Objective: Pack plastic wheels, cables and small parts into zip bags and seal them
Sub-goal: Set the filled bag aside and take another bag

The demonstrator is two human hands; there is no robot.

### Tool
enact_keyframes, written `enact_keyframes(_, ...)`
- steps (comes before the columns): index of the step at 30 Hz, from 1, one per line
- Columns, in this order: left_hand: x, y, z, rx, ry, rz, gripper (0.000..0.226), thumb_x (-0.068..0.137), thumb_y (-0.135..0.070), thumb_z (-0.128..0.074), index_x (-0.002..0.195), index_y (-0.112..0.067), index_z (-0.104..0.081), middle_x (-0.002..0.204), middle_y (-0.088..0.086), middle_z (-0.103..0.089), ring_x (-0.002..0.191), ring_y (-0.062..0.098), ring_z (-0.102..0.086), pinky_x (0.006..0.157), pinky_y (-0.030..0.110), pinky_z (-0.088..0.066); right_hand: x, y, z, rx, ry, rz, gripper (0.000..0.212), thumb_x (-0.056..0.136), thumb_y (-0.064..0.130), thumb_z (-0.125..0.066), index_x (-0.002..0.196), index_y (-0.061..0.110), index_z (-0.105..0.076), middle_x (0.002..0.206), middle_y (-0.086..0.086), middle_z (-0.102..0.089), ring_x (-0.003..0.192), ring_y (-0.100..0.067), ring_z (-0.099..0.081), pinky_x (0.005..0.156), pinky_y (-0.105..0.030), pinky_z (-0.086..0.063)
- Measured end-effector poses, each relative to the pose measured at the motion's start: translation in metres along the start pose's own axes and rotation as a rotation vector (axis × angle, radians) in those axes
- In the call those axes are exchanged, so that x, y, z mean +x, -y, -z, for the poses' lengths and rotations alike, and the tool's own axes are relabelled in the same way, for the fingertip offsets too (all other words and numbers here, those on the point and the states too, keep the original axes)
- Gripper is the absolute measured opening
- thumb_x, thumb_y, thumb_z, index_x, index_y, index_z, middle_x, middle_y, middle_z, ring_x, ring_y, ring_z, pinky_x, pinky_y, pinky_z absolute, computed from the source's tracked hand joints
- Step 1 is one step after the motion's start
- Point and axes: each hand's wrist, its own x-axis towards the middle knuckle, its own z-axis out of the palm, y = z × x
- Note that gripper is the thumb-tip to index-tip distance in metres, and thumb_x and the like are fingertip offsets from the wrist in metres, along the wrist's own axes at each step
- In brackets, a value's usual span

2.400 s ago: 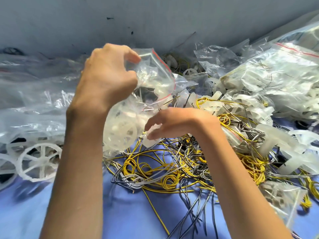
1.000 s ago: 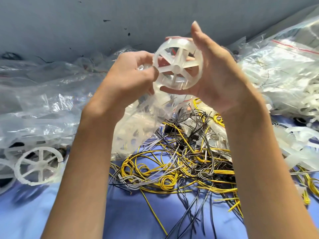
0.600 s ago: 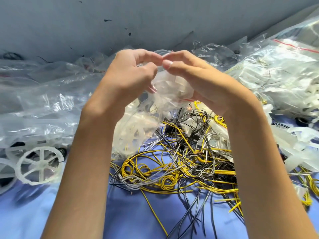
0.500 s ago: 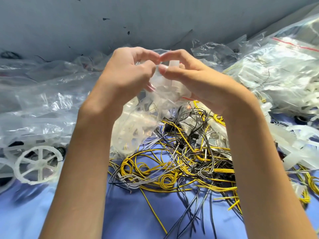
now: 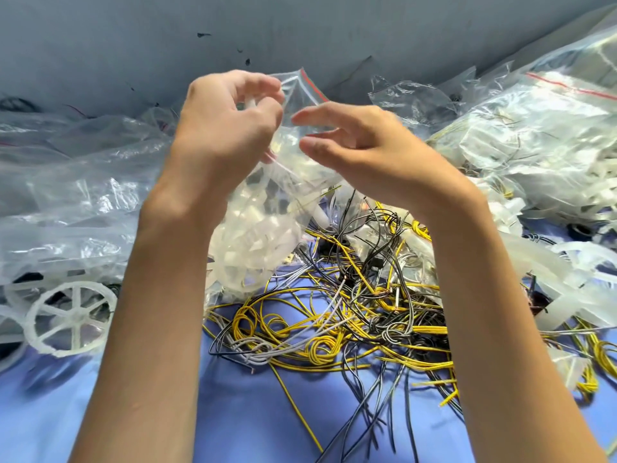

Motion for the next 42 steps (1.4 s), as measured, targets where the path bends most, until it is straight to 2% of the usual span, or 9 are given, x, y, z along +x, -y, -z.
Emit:
enact_keyframes(6, 0.004, 0.003, 0.001, 0.004, -0.041, -0.015, 0.027, 0.087, -0.008, -0.054, 0.111, -0.015, -0.064, 0.101, 0.0, -0.065, 0.05, -0.004, -0.053, 0.048, 0.011, -0.04, 0.0, 0.0, 0.005, -0.075, -0.125, 0.009, 0.016, 0.093, 0.019, -0.057, 0.102, 0.017, -0.069, 0.079, 0.021, -0.069, 0.07, 0.012, -0.057, 0.066, -0.006, -0.042)
enact_keyframes(8, -0.001, 0.002, 0.003, 0.002, 0.236, -0.037, 0.032, 0.085, -0.009, -0.062, 0.114, -0.022, -0.061, 0.113, -0.003, -0.065, 0.06, 0.003, -0.061, 0.053, 0.011, -0.044, -0.002, -0.004, 0.008, -0.197, 0.008, 0.002, 0.014, 0.093, 0.021, -0.056, 0.088, 0.017, -0.068, 0.049, 0.017, -0.052, 0.049, 0.006, -0.045, 0.049, -0.009, -0.031)
enact_keyframes(12, -0.01, 0.006, 0.005, -0.053, 0.822, -0.074, 0.071, 0.078, -0.022, -0.069, 0.138, -0.038, -0.036, 0.134, -0.013, -0.053, 0.081, 0.014, -0.07, 0.066, 0.015, -0.049, -0.006, -0.009, 0.008, -0.297, 0.177, -0.04, 0.023, 0.086, 0.014, -0.056, 0.07, 0.027, -0.065, 0.054, 0.014, -0.055, 0.054, 0.006, -0.049, 0.049, -0.012, -0.033)
enact_keyframes(14, -0.005, 0.012, 0.01, -0.041, 0.783, -0.042, 0.082, 0.076, -0.031, -0.072, 0.144, -0.037, -0.027, 0.141, -0.012, -0.046, 0.084, 0.012, -0.071, 0.07, 0.015, -0.05, -0.006, -0.012, 0.008, -0.271, 0.223, -0.095, 0.012, 0.086, 0.027, -0.059, 0.093, 0.029, -0.068, 0.079, 0.019, -0.066, 0.076, 0.006, -0.059, 0.066, -0.016, -0.046)
enact_keyframes(19, 0.009, 0.04, 0.035, 0.624, 0.633, 0.03, 0.102, 0.064, -0.043, -0.08, 0.148, -0.037, -0.021, 0.146, -0.01, -0.039, 0.096, -0.005, -0.059, 0.088, 0.024, -0.045, -0.008, -0.02, 0.009, -0.257, 0.333, -0.245, 0.069, 0.074, 0.056, -0.067, 0.133, 0.025, -0.049, 0.126, 0.004, -0.061, 0.123, -0.014, -0.052, 0.106, -0.037, -0.039)
enact_keyframes(22, 0.009, 0.057, 0.035, 0.9, 0.816, 0.192, 0.082, 0.068, -0.046, -0.078, 0.139, -0.032, -0.04, 0.139, -0.007, -0.049, 0.119, 0.011, -0.052, 0.099, 0.029, -0.041, -0.007, -0.024, 0.01, -0.267, 0.342, -0.249, 0.069, 0.075, 0.055, -0.068, 0.133, 0.023, -0.048, 0.131, 0.003, -0.057, 0.121, -0.016, -0.053, 0.106, -0.039, -0.038)
enact_keyframes(26, 0.011, 0.063, 0.019, 0.84, 0.795, 0.148, 0.009, 0.089, -0.036, -0.061, 0.096, -0.031, -0.061, 0.105, -0.008, -0.065, 0.097, 0.014, -0.058, 0.076, 0.025, -0.04, -0.008, -0.023, 0.01, -0.291, 0.365, -0.237, 0.073, 0.075, 0.057, -0.066, 0.136, 0.023, -0.043, 0.141, 0.002, -0.047, 0.127, -0.017, -0.046, 0.105, -0.039, -0.039)
enact_keyframes(32, 0.014, 0.064, 0.019, 0.81, 0.619, 0.04, 0.022, 0.094, -0.019, -0.05, 0.073, -0.021, -0.057, 0.073, -0.016, -0.065, 0.073, 0.007, -0.054, 0.062, 0.019, -0.038, -0.011, -0.022, 0.011, -0.279, 0.34, -0.245, 0.072, 0.072, 0.063, -0.063, 0.132, 0.027, -0.045, 0.133, 0.002, -0.054, 0.122, -0.017, -0.05, 0.101, -0.036, -0.042)
enact_keyframes(42, 0.013, 0.033, 0.065, 0.905, 0.258, 0.145, 0.021, 0.088, -0.041, -0.059, 0.078, -0.025, -0.05, 0.089, 0.0, -0.056, 0.089, 0.023, -0.046, 0.073, 0.032, -0.03, -0.011, -0.008, -0.001, -0.197, 0.463, -0.218, 0.099, 0.055, 0.079, -0.048, 0.142, 0.032, -0.036, 0.146, 0.01, -0.042, 0.123, -0.008, -0.05, 0.109, -0.035, -0.036)
